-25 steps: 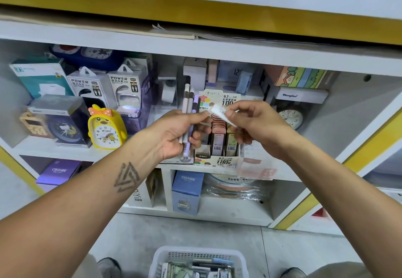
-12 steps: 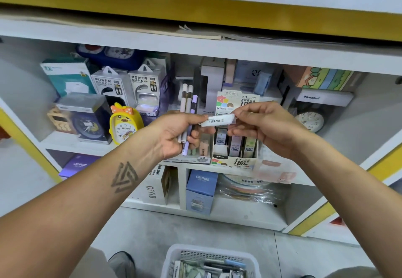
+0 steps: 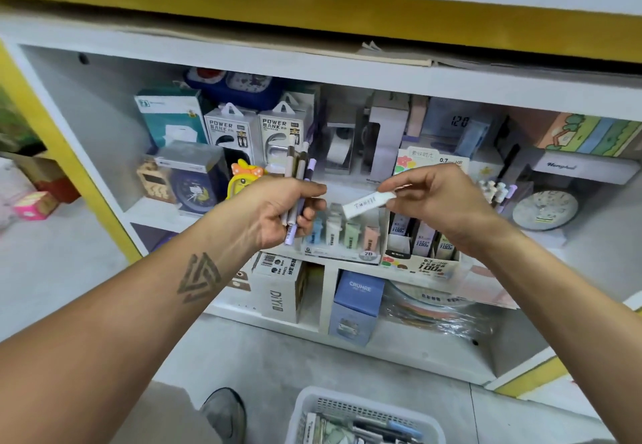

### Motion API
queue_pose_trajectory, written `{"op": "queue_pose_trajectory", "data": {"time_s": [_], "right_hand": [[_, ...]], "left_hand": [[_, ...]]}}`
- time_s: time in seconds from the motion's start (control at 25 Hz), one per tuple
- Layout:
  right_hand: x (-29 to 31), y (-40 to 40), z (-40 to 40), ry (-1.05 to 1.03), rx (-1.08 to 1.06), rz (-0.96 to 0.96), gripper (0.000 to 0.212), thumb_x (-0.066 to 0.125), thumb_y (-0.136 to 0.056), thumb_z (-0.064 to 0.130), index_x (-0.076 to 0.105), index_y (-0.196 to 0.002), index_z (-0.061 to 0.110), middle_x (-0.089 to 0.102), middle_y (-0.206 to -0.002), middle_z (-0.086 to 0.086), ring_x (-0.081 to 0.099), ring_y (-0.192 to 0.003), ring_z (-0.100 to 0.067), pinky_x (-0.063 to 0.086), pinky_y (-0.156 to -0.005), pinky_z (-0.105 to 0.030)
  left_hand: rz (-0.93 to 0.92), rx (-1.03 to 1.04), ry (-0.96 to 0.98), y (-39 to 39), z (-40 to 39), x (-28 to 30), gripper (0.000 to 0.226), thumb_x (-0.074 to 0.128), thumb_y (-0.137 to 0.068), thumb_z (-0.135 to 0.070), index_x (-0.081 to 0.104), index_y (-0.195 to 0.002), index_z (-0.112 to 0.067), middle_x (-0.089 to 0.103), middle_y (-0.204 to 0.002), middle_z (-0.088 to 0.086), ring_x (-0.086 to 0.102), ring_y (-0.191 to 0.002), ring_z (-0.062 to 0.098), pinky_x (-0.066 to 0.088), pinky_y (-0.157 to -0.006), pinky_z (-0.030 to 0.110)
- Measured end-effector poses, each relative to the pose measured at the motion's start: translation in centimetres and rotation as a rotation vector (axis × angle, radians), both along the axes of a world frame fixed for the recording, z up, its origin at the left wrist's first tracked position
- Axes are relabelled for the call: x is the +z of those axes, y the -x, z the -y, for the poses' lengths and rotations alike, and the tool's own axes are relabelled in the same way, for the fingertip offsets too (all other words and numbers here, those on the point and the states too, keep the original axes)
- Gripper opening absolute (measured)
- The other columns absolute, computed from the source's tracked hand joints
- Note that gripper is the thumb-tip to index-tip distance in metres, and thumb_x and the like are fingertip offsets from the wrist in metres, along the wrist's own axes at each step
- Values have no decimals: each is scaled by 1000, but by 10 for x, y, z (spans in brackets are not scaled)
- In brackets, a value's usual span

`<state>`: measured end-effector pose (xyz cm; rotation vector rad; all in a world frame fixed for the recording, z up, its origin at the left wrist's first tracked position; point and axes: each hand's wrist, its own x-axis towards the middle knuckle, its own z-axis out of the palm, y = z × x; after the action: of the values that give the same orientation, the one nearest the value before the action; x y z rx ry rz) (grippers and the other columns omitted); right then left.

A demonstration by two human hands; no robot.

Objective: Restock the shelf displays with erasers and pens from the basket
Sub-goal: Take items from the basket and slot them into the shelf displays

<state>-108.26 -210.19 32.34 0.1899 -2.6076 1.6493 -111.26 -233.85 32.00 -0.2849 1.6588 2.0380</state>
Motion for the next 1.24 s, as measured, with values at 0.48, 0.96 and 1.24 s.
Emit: {"op": "queue_pose_trajectory", "data": {"time_s": [0.48, 0.96, 1.24], "right_hand": [[-5, 16, 22, -151, -42, -148, 9, 74, -89, 10, 68, -92, 17, 73, -71, -6, 72, -59, -16, 59, -60, -25], [-38, 49, 50, -720, -50, -479, 5, 59, -98, 20, 57, -101, 17, 68, -83, -5, 64, -74, -28, 56, -66, -43], [-46, 54, 55, -838, -7, -448, 4, 65, -93, 17, 64, -96, 19, 71, -83, -4, 65, -77, -30, 54, -65, -39]], "left_hand": [[34, -55, -49, -3, 15, 8, 5, 52, -97, -9, 52, -93, -10, 51, -59, 4, 39, -41, 9, 30, -36, 16], [99, -32, -107, -1, 25, 5, 13, 49, -97, -7, 54, -85, -7, 54, -64, 7, 45, -51, 13, 37, -40, 19], [123, -40, -143, -1, 26, 4, 15, 60, -93, -7, 58, -108, -6, 55, -70, 8, 52, -58, 15, 47, -46, 22]]}}
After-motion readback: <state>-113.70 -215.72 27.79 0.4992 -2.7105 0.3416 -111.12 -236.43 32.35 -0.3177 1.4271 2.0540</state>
